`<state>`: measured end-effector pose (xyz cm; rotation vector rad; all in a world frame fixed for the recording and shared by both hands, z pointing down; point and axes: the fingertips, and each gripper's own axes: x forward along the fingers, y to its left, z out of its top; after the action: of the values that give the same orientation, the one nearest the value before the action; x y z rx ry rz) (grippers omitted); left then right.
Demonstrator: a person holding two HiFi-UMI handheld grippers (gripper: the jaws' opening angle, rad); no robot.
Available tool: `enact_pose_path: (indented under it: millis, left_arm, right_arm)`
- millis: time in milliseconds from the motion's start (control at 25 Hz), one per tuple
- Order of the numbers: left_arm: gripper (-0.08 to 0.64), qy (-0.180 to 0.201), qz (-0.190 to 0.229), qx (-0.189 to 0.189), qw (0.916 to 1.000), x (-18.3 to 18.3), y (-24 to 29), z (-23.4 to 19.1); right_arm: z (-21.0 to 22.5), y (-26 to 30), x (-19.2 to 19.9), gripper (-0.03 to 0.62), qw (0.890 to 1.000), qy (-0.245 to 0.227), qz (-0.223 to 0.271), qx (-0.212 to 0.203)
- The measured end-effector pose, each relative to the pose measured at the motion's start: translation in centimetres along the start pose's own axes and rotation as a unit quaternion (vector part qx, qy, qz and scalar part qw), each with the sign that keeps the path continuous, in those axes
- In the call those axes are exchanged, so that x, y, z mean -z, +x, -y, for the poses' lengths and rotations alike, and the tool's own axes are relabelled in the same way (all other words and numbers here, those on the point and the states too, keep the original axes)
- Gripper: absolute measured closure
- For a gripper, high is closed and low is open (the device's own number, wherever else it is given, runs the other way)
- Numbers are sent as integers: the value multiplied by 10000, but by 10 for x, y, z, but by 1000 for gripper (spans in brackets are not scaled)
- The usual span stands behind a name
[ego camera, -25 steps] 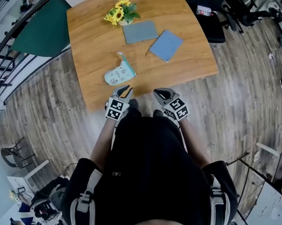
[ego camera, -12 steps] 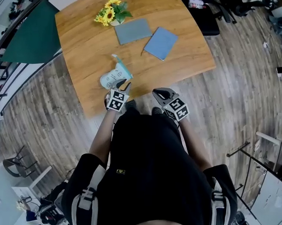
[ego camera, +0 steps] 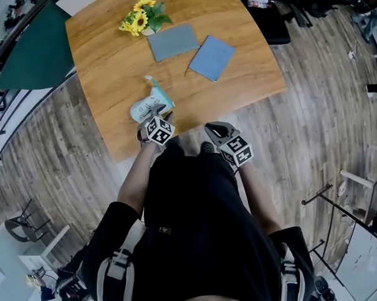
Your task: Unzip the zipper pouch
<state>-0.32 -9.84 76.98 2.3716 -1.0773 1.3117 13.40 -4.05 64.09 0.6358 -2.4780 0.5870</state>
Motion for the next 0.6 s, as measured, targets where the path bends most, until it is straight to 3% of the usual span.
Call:
enact_pose_path:
  millis: [200,600]
  left_arm:
    - [401,235,-238,53,9994,7,13,-3]
    - [383,354,-400,307,9981,11,25,-9]
  right_arm:
    - [3,0,4,572,9998,118,-9,153]
    - [6,-7,11,574,9988,336,12,360]
